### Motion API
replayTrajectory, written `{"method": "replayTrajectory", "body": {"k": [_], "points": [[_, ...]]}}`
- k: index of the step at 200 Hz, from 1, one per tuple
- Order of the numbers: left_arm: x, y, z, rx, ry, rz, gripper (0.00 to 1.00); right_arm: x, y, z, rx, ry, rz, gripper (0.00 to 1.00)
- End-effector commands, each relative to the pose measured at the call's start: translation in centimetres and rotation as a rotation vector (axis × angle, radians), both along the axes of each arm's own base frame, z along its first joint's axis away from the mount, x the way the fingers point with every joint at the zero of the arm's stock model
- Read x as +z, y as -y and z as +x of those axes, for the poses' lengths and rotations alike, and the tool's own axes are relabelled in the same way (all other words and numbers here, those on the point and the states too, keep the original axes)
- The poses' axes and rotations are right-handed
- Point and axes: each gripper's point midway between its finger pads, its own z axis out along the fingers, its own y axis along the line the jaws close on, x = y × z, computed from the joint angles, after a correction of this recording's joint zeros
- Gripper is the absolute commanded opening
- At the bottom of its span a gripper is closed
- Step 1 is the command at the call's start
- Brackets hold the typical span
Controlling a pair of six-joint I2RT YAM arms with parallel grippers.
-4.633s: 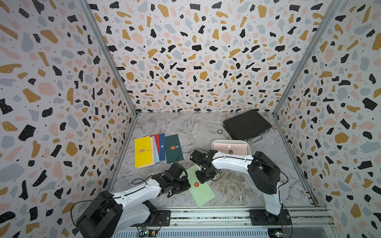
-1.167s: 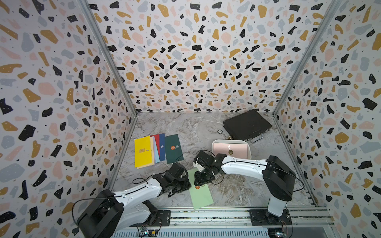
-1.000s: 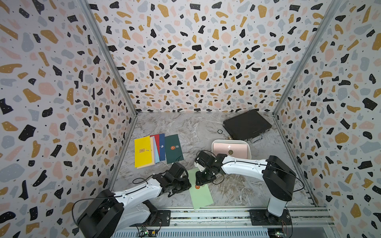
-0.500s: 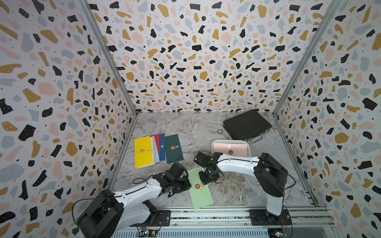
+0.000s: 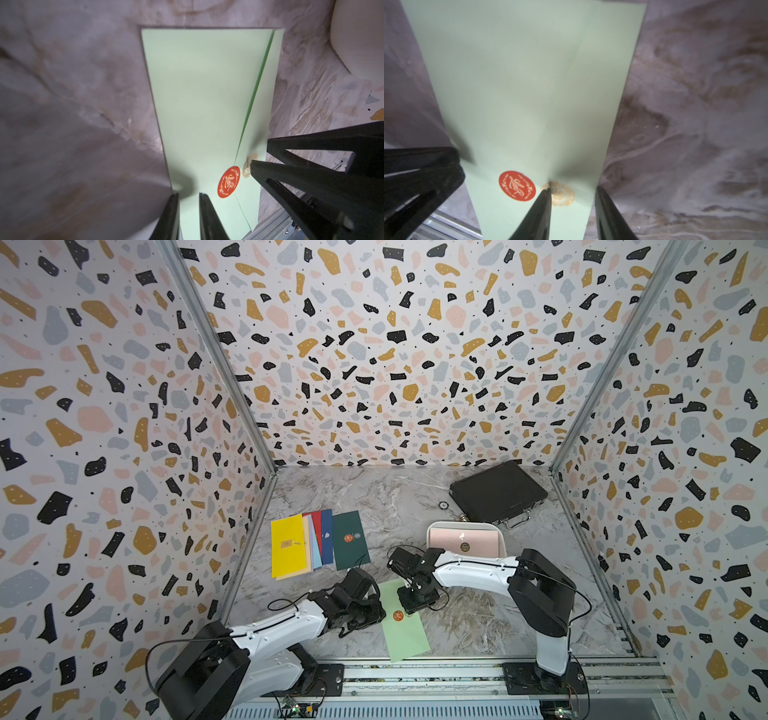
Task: Put the sealed envelopes into the storage box
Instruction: Pick up the envelope from the center of the board.
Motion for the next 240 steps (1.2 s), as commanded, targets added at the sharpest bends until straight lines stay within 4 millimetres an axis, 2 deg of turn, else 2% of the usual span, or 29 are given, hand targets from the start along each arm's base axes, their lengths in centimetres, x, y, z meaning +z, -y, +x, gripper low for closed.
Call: {"method": "replayTrajectory", "body": {"k": [1, 41, 78, 113, 180, 240], "points": [[-2.0, -1.9, -1.5, -0.005, -0.057, 0.097, 0.23, 0.0, -1.1, -1.1, 0.005, -0.053, 0.033, 0.4], [-2.0, -1.9, -1.5, -0.005, -0.055, 0.097, 0.23, 1.1, -1.3, -0.9, 0.001, -0.035, 0.065, 0.4], [-2.1, -1.9, -1.6, -0.007, -0.058, 0.099, 0.23, 2.6, -2.5, -1.0, -0.044, -0.065, 0.201, 0.4], [-2.0, -1.9, -1.5, -0.008, -0.057, 0.099, 0.23, 3.2, -3.3, -1.0, -0.082, -0.106, 0.31, 0.4], [-2.0, -1.8, -1.6, -0.009, -0.057, 0.099, 0.23, 3.9, -3.3, -0.7, -0.137, -0.141, 0.414, 0.39], [-2.1, -1.9, -1.6, -0.009, -0.058, 0.101, 0.23, 6.0, -3.7, -0.4, -0.168, -0.149, 0.544, 0.4]]}}
